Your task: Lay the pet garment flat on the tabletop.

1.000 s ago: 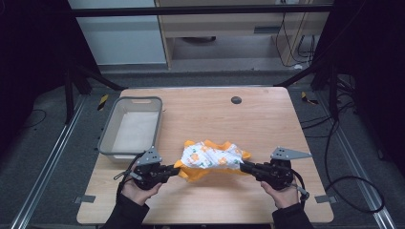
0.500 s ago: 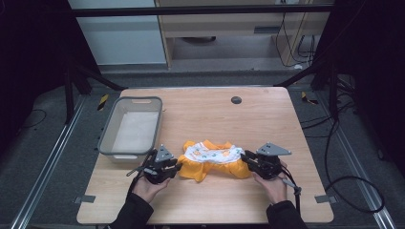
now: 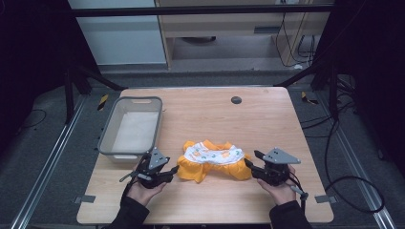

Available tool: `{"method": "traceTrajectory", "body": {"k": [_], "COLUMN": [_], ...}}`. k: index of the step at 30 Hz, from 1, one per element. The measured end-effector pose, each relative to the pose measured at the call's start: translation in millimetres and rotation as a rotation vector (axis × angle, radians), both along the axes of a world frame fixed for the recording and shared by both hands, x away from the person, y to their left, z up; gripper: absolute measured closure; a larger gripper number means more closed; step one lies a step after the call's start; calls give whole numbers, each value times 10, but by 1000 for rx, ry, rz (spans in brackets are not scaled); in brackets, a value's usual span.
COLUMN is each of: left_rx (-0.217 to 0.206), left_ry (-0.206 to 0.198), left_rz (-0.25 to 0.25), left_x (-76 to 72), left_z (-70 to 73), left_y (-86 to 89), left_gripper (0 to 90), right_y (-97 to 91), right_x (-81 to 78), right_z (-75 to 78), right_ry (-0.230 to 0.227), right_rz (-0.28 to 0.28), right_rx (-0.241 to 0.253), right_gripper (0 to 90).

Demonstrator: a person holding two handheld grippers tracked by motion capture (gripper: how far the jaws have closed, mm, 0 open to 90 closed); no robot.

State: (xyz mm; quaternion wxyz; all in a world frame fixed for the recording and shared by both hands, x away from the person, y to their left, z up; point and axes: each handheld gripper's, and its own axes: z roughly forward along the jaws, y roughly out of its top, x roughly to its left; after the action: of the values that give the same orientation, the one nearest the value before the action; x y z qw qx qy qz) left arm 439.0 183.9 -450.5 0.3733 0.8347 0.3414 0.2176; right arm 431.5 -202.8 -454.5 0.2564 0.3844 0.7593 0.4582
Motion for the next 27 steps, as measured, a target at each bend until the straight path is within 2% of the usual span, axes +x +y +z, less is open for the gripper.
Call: {"method": "traceTrajectory", "body": {"k": [1,4,5,6,8,10,11,13,15,17,18,20,21,22,23,24,25,26,27], "left_rx": [-1,-4,6,6,59,71,78,79,79,70,65,46,38,38,21,-14,-14,-39,-79], "left_ry": [-8,-8,5,5,19,26,45,59,83,107,106,100,89,89,79,76,76,74,89], "left_rz": [-10,-21,-29,-29,-26,-18,-7,-2,6,8,10,-1,-12,-12,-16,-28,-28,-37,-54], "left_x": [-49,-88,-106,-106,-89,-74,-37,-14,15,30,26,-6,-41,-41,-65,-111,-111,-135,-180], "left_z": [14,5,-31,-31,-125,-159,-218,-250,-276,-277,-262,-198,-123,-123,-75,37,37,93,201], "left_y": [-21,-67,-129,-129,-201,-211,-211,-210,-206,-202,-197,-182,-164,-164,-146,-100,-100,-73,-29], "left_gripper": [493,492,492,493,498,500,507,520,572,669,725,830,858,861,861,863,863,863,863], "right_y": [-10,0,29,29,88,104,130,141,153,167,166,151,132,132,121,94,77,58,37], "right_x": [-87,-145,-166,-166,-145,-130,-95,-80,-45,-29,-25,-44,-80,-80,-99,-154,-180,-213,-241], "right_z": [-35,-79,-130,-130,-217,-250,-306,-328,-361,-360,-349,-291,-214,-214,-175,-90,-44,8,61], "right_ry": [13,31,70,70,103,118,138,155,173,196,194,182,170,170,167,158,147,140,140], "right_rz": [12,21,21,21,33,38,38,37,34,33,33,44,60,60,73,91,103,112,127], "right_rx": [-2,-12,-11,-11,-35,-41,-62,-62,-69,-78,-80,-74,-47,-47,-36,-6,7,30,59], "right_gripper": [465,465,462,462,448,444,439,442,487,631,727,850,864,864,867,868,868,868,867]}}
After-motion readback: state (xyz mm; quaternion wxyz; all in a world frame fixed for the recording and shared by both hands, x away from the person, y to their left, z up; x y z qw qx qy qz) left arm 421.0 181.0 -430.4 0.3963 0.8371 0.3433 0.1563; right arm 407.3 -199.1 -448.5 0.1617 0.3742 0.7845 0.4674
